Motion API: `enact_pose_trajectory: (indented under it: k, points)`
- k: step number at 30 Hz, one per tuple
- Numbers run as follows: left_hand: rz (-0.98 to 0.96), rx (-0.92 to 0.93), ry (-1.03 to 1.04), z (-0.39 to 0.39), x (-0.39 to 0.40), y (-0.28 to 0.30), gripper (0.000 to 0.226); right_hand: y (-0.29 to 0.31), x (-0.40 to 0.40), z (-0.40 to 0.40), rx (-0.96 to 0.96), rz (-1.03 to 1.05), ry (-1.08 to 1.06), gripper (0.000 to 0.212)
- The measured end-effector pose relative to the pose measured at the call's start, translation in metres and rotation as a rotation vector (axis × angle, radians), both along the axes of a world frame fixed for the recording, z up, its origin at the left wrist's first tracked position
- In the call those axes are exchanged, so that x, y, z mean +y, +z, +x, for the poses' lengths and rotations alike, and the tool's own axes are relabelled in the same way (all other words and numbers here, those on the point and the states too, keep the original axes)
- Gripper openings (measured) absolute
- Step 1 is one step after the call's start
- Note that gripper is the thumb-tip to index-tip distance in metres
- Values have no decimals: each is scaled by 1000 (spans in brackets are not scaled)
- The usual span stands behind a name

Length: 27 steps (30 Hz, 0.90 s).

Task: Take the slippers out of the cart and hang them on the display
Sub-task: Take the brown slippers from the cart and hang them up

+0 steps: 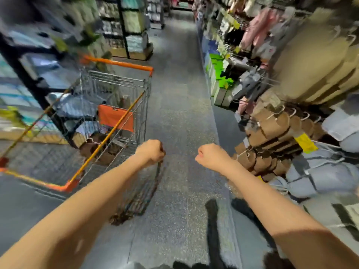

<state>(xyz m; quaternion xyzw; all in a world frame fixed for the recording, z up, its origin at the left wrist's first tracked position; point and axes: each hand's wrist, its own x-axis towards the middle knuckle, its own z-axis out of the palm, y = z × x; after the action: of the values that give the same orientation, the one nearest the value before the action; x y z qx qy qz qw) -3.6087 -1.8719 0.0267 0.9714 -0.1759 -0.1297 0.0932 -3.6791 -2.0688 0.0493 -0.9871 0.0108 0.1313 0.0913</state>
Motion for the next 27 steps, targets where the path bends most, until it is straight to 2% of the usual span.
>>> enact_pose_trajectory:
  k: [7,11,17,23,27]
  points:
    - [-50,89,375,44,149,-3,33,-5,128,133,-15,-26,321,25]
    - [-61,124,552,57,196,-14,20,-14,193,192,-37,41,461,27]
    - [-82,133,754,123,224,-35,24,-38,234,285,20,110,607,39]
    - [-47,116,845,210,222,-40,23,-30,247,411,-5,82,643,34]
    - [-82,162,904,242,229,-52,27,-41,273,461,3,110,689,30]
